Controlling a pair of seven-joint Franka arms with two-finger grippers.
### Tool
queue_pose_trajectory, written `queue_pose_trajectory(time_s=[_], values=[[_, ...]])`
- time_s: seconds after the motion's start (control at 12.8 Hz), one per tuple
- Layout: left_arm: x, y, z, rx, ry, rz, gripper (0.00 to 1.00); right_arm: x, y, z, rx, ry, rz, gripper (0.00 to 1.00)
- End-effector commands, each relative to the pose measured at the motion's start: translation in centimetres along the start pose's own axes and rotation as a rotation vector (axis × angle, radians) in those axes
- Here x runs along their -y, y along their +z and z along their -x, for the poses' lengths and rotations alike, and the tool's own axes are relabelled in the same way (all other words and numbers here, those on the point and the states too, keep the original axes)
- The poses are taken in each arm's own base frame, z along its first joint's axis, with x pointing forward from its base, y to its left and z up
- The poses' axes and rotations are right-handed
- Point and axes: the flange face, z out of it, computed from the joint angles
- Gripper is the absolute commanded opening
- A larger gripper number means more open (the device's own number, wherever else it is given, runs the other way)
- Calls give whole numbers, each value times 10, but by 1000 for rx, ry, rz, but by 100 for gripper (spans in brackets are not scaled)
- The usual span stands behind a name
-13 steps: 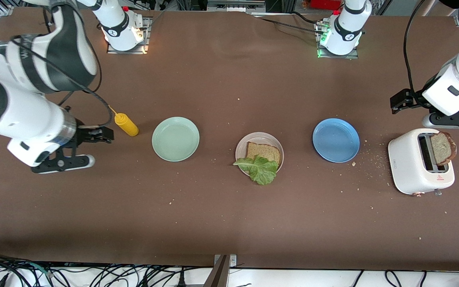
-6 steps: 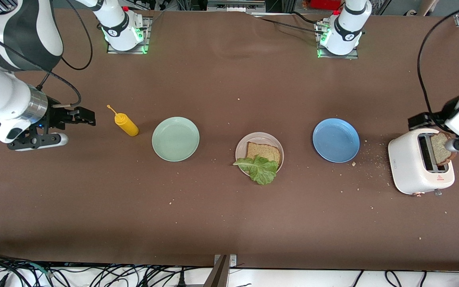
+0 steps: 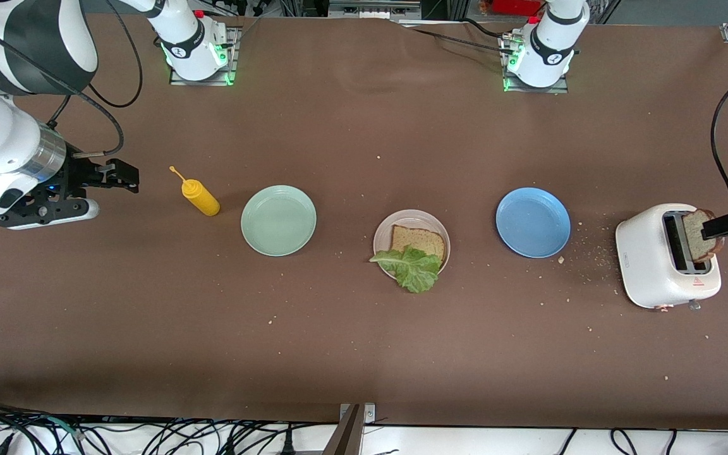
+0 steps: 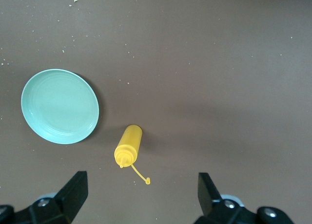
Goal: Make sandwich in beige plate with both arms
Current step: 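Withdraw the right gripper while the left gripper lowers to the toaster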
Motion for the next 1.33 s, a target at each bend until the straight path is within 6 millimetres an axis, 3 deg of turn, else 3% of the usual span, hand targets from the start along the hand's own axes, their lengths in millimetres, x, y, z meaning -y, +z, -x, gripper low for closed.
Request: queue_pose_trajectory(time_s=[0.0,0.55,0.86,0.94,1.02,1.1,1.25], values=[[16,22,-9,-26,17,-19,100,-7,-6,0,-16,-8,18,100],[33,81,-2,-25,-9,3,100,-12,-3,-3,-9,3,17,100],[46,122,16,54,-37,23,98,-10,-2,-3,-3,4,16,100],[48,124,17,57,-44,24,70,-10,-2,-3,-3,4,16,100],[48,122,17,58,-44,16,16,-10,-2,-3,-3,1,16,100],[43,120,16,62,-33,11,0,-9,-2,-3,-3,0,17,100],[40,112,16,55,-29,10,0,-8,-1,-2,0,-2,16,100]])
